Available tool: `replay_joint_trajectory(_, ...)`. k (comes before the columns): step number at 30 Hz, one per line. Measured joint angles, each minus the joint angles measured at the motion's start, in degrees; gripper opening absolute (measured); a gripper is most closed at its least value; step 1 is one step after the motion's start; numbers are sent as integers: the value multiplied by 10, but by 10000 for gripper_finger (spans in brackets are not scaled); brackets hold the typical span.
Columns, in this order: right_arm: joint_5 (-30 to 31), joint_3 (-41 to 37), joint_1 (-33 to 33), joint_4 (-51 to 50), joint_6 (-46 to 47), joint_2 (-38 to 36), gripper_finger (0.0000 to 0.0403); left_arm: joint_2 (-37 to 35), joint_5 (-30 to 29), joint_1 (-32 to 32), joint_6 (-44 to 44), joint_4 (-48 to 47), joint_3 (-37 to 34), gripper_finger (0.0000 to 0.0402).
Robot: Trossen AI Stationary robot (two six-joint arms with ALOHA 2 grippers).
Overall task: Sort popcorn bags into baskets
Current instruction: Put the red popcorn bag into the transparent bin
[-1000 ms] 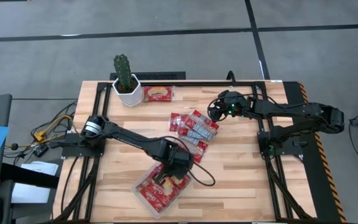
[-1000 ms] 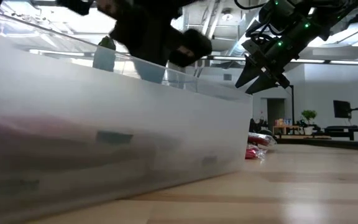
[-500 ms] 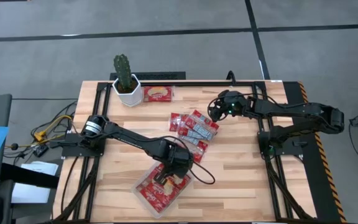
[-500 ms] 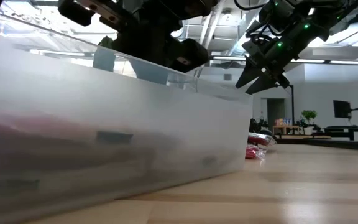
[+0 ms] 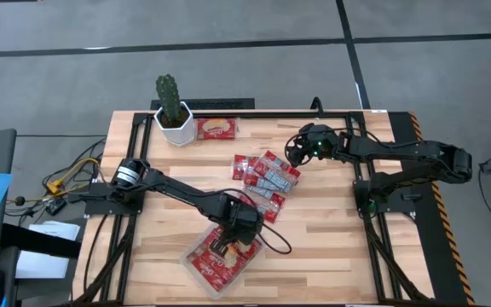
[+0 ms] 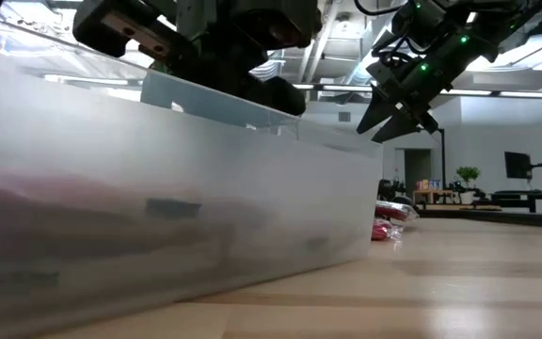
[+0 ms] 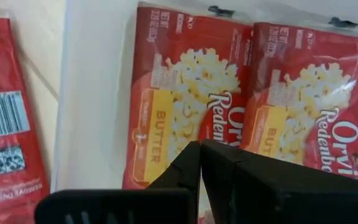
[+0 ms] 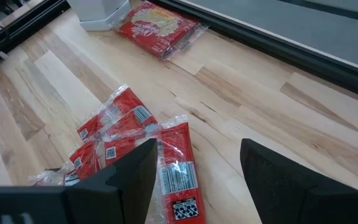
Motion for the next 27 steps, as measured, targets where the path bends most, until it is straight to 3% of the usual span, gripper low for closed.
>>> replay_joint_trajectory(23, 0, 0, 0, 2, -12, 0, 255, 0, 56, -10, -42, 31, -40, 0)
replay_joint_trajectory(27, 0, 0, 0, 2, -13, 0, 255, 0, 106, -12, -43, 24, -40, 0)
